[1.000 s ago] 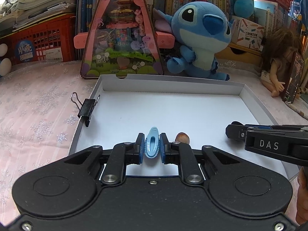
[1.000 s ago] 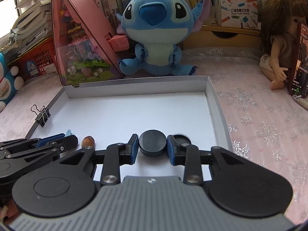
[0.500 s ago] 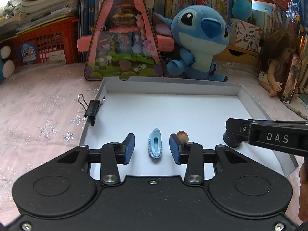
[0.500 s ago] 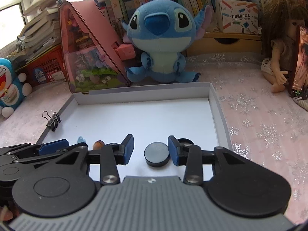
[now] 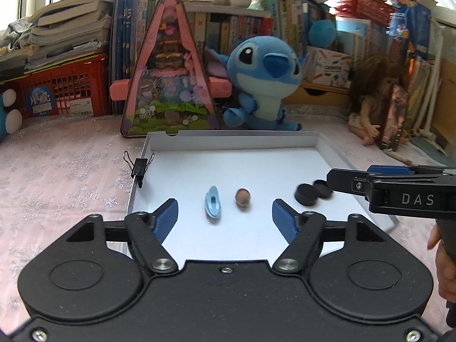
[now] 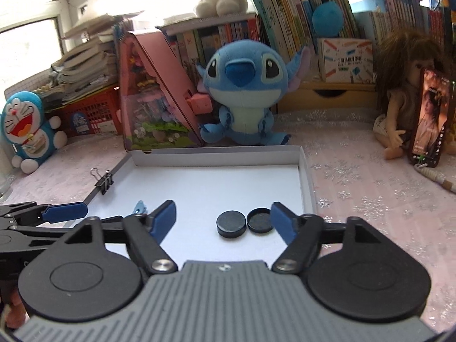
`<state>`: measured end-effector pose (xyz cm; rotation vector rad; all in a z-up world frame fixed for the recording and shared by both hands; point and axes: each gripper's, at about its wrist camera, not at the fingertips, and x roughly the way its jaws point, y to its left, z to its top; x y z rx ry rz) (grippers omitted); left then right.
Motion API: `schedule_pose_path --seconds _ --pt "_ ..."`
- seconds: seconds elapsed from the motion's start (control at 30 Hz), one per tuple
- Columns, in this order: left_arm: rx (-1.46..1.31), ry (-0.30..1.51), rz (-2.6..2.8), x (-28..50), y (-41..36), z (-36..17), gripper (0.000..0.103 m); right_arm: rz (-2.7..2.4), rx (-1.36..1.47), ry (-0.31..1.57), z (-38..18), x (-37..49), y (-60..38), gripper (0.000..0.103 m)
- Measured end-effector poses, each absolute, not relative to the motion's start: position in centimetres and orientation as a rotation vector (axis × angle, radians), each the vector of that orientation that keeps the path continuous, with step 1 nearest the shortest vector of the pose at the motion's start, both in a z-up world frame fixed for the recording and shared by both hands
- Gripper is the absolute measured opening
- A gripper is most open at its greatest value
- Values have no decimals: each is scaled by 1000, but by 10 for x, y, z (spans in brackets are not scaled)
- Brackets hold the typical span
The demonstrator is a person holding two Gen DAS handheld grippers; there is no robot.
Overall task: Organize rigid objects
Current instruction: 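Move both tools back to the objects on the table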
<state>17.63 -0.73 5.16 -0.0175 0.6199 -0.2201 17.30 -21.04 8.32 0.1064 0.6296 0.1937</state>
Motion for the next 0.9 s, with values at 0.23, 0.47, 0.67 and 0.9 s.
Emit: schedule_pose_path --seconds 0.23,0.47,0.67,0.9 --pt "3 595 -278 139 -5 55 77 207 96 592 87 139 -219 88" --pt "4 596 -314 103 -1 53 78 220 59 549 88 104 -221 90" --pt "14 604 -332 77 1 45 79 238 30 528 82 75 -218 92" --pt "20 606 -345 50 0 34 79 238 16 506 71 45 -216 95"
